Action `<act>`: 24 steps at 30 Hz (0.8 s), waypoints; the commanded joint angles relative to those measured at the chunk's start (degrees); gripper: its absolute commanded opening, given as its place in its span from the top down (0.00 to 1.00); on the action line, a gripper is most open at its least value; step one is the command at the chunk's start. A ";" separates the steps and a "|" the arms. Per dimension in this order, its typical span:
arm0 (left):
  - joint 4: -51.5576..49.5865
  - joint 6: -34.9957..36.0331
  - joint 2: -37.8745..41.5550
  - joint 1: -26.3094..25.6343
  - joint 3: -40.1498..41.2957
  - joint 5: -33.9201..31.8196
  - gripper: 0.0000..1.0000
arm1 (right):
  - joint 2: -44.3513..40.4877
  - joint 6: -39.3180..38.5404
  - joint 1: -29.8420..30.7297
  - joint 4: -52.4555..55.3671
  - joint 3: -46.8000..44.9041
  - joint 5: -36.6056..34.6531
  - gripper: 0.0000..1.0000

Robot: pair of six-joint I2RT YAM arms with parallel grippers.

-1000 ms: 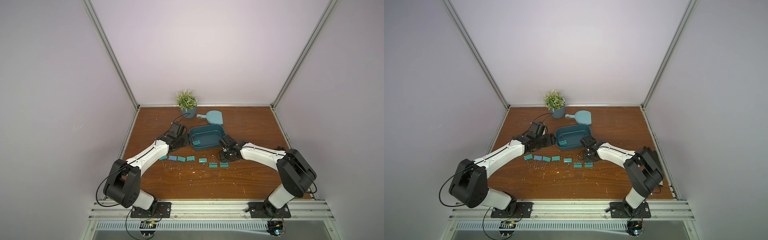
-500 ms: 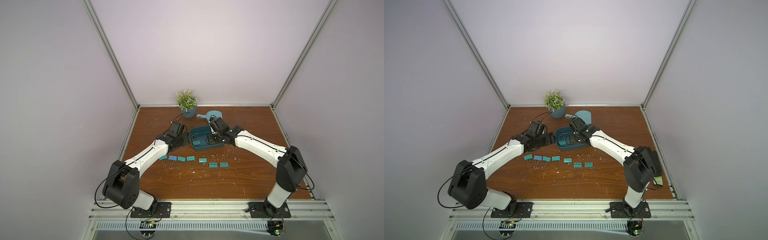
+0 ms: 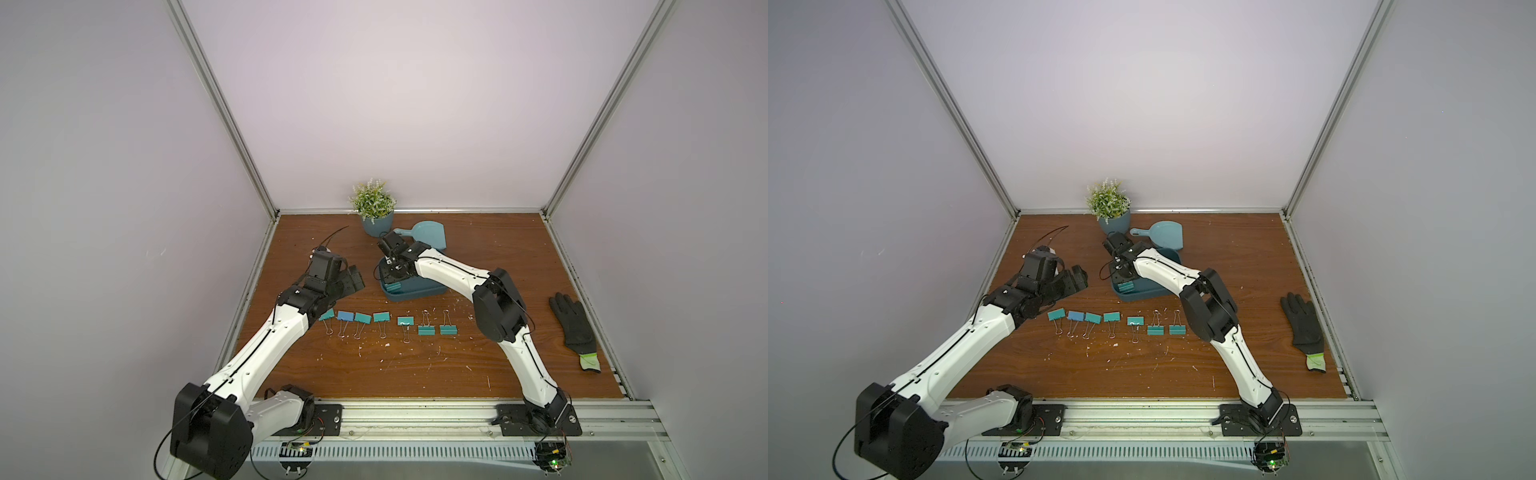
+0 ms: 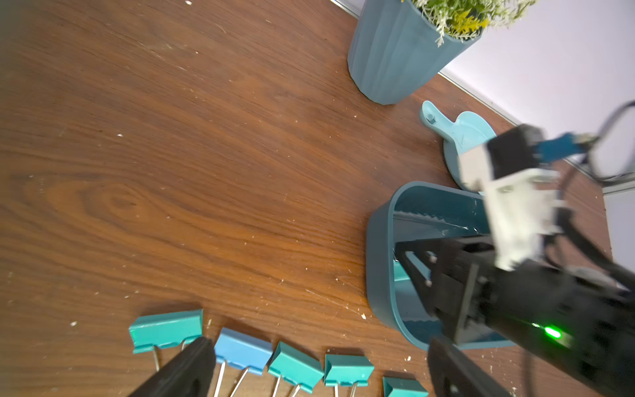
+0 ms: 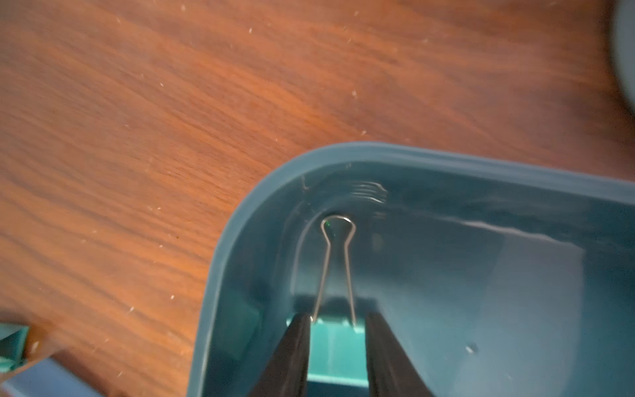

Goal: Take out the binder clips from the storage box
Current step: Pick up the binder clip from the storage box.

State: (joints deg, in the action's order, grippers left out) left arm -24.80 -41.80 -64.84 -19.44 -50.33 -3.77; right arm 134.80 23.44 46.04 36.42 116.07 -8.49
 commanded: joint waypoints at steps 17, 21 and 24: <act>-3.33 0.36 1.50 0.78 0.15 -2.47 0.00 | 3.97 -1.55 -0.35 6.20 4.68 -3.89 0.85; -2.99 0.20 1.04 0.81 0.05 -2.12 0.00 | 2.03 -1.81 -1.57 5.49 2.07 -4.68 0.92; -2.69 0.34 0.64 0.81 -0.02 -1.78 0.00 | 0.35 -2.15 -2.56 4.38 -0.44 -4.86 1.00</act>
State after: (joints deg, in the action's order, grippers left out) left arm -27.09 -41.80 -63.77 -19.31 -50.30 -5.34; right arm 138.17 22.20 44.99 39.24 117.62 -11.77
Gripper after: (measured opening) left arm 0.998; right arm 0.183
